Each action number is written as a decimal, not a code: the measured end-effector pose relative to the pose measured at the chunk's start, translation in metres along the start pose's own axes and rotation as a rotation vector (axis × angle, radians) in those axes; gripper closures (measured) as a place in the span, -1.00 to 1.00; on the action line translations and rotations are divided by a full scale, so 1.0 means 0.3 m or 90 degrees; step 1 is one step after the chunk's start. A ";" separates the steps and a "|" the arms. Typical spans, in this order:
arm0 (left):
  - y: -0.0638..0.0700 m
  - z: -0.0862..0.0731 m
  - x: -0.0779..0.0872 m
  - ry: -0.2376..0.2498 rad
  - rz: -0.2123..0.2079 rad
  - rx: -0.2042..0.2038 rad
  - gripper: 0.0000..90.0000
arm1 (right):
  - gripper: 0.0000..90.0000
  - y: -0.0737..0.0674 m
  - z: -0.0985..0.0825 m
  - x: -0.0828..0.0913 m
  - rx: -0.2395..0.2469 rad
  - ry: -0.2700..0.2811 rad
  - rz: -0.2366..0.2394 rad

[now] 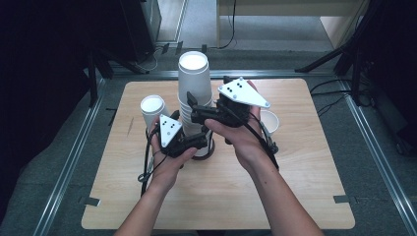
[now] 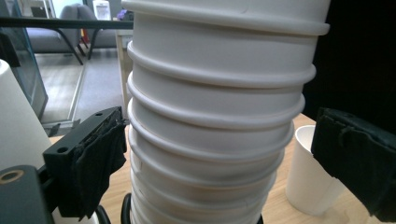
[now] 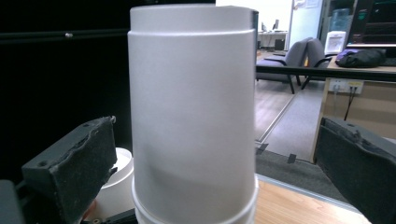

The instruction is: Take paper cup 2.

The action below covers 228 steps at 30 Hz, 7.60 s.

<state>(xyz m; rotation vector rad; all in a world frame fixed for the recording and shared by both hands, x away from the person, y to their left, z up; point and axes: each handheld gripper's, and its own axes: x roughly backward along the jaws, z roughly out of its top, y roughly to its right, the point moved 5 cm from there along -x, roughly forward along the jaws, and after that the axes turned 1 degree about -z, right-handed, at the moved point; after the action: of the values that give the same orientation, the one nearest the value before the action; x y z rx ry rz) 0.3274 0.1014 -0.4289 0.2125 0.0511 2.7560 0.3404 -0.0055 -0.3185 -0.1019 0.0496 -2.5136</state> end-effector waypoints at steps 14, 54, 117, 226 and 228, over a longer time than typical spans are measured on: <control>-0.001 -0.009 -0.022 -0.002 0.018 -0.007 -0.86 | -1.00 0.009 -0.045 -0.092 0.017 -0.043 0.027; -0.006 -0.012 -0.021 0.005 0.012 -0.005 -0.81 | -0.72 -0.004 -0.021 -0.125 0.005 -0.010 0.041; 0.011 0.113 -0.027 0.053 0.009 0.005 -0.94 | -0.62 -0.004 0.024 -0.105 -0.025 -0.018 0.050; 0.023 0.116 0.075 0.048 -0.067 0.016 -0.96 | -0.58 0.292 0.089 0.168 -0.046 0.113 -0.119; 0.020 0.103 0.085 0.045 -0.068 0.020 -0.96 | -0.58 0.292 0.057 0.179 -0.039 0.111 -0.121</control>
<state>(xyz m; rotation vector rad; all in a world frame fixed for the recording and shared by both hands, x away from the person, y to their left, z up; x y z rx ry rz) 0.3067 0.1053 -0.3943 0.1160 0.1209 2.6563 0.3497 -0.1081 -0.3035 0.0925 0.1964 -2.7062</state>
